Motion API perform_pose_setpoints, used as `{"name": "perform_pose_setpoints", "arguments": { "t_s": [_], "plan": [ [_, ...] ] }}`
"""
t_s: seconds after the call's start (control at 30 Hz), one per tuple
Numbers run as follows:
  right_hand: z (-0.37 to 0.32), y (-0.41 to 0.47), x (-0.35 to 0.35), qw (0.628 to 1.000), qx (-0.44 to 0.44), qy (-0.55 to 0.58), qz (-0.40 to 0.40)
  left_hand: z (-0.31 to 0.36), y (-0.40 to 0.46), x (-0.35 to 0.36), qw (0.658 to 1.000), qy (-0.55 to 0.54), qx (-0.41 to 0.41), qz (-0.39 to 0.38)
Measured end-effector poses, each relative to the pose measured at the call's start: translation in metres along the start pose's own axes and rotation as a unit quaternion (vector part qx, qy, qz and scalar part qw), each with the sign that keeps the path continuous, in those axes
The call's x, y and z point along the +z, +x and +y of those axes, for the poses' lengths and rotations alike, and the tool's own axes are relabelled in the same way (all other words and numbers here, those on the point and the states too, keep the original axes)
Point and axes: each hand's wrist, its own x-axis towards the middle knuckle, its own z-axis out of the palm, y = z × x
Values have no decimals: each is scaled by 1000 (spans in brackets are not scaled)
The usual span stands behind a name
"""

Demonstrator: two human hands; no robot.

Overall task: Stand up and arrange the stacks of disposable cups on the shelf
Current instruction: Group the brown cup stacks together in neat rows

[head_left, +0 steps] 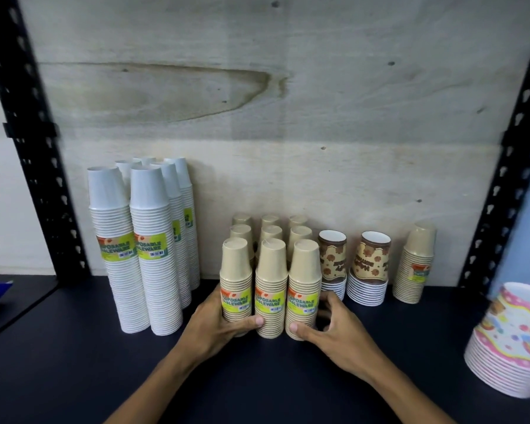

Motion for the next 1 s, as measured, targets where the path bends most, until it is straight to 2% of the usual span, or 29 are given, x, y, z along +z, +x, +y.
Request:
{"name": "perform_pose_setpoints", "arguments": {
  "t_s": [0.57, 0.67, 0.8, 0.9, 1.0],
  "plan": [
    [-6, -8, -4, 1000, 1, -3, -5, -2, -1, -2, 1000, 13, -7, 8],
    [-7, -18, -17, 997, -15, -19, 77, -2, -3, -3, 999, 54, 7, 2],
    [1, -7, -48, 955, 0, 14, 298, -8, -6, -5, 995, 94, 9, -8],
    [23, 18, -71, 926, 68, 16, 371, -12, -9, -8, 992, 123, 6, -19],
    [37, 36, -89, 906, 145, -2, 398, -14, -16, -12, 990, 141, -1, -23]
  ]
}}
